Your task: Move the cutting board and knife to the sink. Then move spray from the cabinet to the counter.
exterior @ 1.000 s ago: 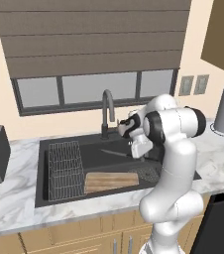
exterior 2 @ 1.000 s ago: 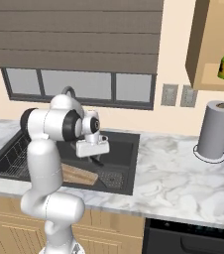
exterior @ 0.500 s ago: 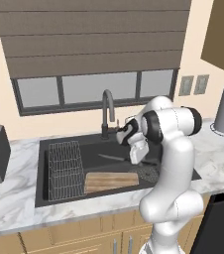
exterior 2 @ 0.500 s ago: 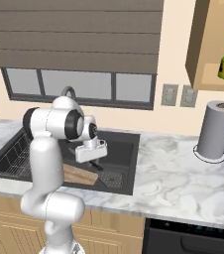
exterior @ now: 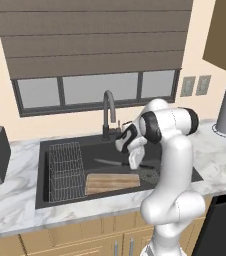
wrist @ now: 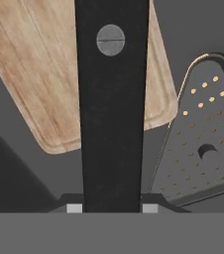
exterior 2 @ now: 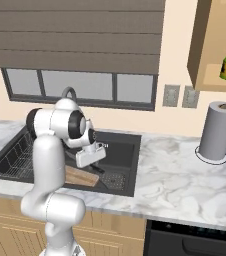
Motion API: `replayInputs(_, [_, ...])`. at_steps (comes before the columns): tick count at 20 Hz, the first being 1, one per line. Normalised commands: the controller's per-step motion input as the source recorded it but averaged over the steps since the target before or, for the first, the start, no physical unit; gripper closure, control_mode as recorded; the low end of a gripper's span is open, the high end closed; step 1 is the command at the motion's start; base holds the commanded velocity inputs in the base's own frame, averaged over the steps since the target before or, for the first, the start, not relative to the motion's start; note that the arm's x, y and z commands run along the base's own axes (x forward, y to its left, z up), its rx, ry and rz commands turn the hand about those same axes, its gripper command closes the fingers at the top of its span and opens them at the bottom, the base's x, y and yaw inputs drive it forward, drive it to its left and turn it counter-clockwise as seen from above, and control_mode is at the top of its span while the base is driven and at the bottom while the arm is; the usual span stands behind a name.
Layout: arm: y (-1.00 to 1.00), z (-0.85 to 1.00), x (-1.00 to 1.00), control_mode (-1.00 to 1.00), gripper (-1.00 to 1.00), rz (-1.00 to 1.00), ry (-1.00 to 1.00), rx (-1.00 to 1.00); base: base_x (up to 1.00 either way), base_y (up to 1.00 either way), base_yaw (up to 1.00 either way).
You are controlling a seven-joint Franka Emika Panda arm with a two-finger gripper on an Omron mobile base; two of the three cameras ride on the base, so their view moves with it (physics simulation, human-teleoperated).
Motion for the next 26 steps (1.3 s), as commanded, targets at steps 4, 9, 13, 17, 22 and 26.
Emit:
replayInputs(4, [0.1, -0.33, 0.26, -1.0, 1.0, 0.13, -0.07, 0.0, 0.0, 0.0, 0.0])
replayInputs(9, [0.03, -0.4, 0.32, -1.0, 1.0, 0.1, -0.06, 0.0, 0.0, 0.0, 0.0])
replayInputs(13, [0.0, -0.42, 0.24, -1.0, 1.0, 0.04, -0.04, 0.0, 0.0, 0.0, 0.0])
replayInputs(17, [-0.1, -0.32, 0.07, -1.0, 1.0, 0.0, -0.11, 0.02, 0.0, 0.0, 0.0])
replayInputs(22, [-0.01, -0.1, 0.2, -1.0, 1.0, 0.0, -0.19, 0.16, 0.0, 0.0, 0.0])
replayInputs(26, [0.0, -0.04, 0.24, -1.0, 1.0, 0.0, -0.16, 0.13, 0.0, 0.0, 0.0])
